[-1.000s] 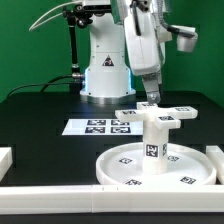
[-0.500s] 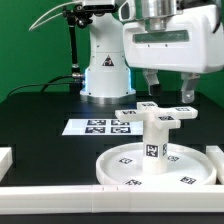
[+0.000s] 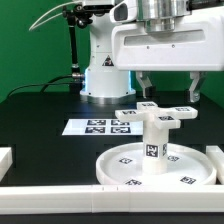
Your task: Assemble round table
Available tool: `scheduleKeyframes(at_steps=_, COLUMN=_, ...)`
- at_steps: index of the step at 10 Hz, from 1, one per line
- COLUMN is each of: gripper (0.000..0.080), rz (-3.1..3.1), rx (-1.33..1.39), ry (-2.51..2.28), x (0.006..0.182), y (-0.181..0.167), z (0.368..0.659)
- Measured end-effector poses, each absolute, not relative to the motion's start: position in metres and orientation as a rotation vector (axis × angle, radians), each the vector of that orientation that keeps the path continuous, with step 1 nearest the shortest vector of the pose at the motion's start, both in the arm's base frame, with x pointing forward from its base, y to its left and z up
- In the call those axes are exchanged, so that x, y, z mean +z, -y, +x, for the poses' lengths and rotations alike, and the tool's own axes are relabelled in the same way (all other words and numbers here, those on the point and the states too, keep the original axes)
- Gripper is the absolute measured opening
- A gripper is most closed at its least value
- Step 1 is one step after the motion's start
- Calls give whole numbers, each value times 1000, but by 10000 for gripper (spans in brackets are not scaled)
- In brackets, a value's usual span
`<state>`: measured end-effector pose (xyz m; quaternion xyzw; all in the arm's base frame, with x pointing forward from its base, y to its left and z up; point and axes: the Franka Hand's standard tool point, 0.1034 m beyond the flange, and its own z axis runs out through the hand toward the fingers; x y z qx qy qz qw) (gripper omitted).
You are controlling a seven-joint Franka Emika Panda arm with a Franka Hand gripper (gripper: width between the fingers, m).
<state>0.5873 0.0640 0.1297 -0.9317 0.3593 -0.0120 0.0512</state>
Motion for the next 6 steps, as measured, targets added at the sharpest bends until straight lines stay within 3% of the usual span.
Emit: scheduleKeyframes(at_steps=6, gripper=649, rz=-3085, rx=-117, ry=-93, x=129, y=-63, z=589)
